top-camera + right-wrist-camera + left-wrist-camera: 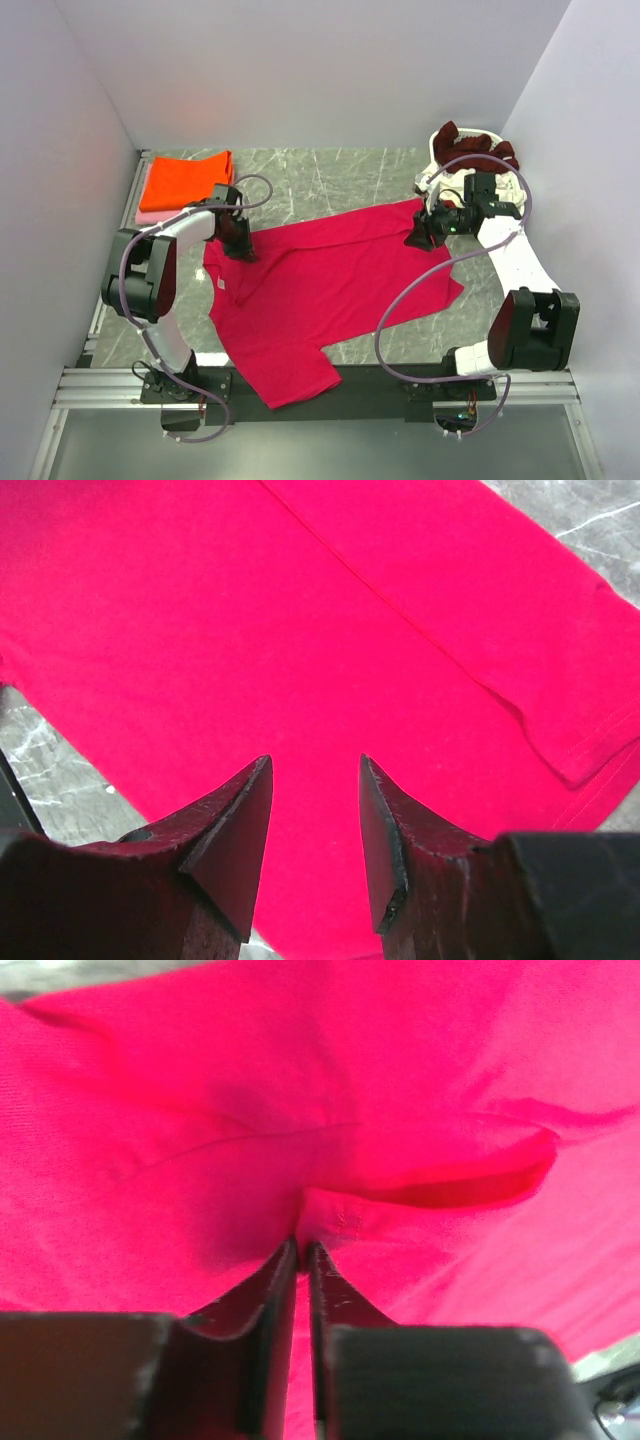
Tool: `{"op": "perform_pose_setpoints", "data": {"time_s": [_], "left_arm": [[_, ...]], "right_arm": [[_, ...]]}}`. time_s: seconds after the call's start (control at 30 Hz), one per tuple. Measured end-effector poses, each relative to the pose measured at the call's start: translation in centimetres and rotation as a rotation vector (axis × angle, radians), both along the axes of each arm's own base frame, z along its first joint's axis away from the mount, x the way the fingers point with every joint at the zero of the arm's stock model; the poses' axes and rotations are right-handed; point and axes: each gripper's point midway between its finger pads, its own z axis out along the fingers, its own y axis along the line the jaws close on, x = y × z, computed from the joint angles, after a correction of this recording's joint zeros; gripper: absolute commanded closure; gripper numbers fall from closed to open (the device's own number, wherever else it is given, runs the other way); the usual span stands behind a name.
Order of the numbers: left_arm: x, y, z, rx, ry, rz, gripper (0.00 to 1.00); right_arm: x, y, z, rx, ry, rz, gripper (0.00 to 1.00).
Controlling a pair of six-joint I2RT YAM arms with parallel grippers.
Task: Fold and stack the t-shirts
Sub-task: Fold the tshirt
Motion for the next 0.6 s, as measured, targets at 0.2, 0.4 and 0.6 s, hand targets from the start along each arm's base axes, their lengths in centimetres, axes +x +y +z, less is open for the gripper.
{"op": "perform_pose_setpoints", "data": {"time_s": [0.2, 0.4, 0.6], "left_arm": [[-0.5, -1.6, 0.9, -0.093, 0.006, -0.054, 0.99], [-2.2, -5.3, 3.8, -0.284, 0.002, -0.182, 0.78], [-6.3, -9.5, 4.7, -0.409, 0.076, -0.349, 0.56]], "right_arm": [[-0.1, 0.0, 0.3, 0.004, -0.005, -0.003, 0.53], [-0.1, 0.0, 0.4, 0.005, -0.006, -0.006, 0.53], [0.0, -0.3, 0.2, -0.008, -0.004, -0.017, 0.53]]}}
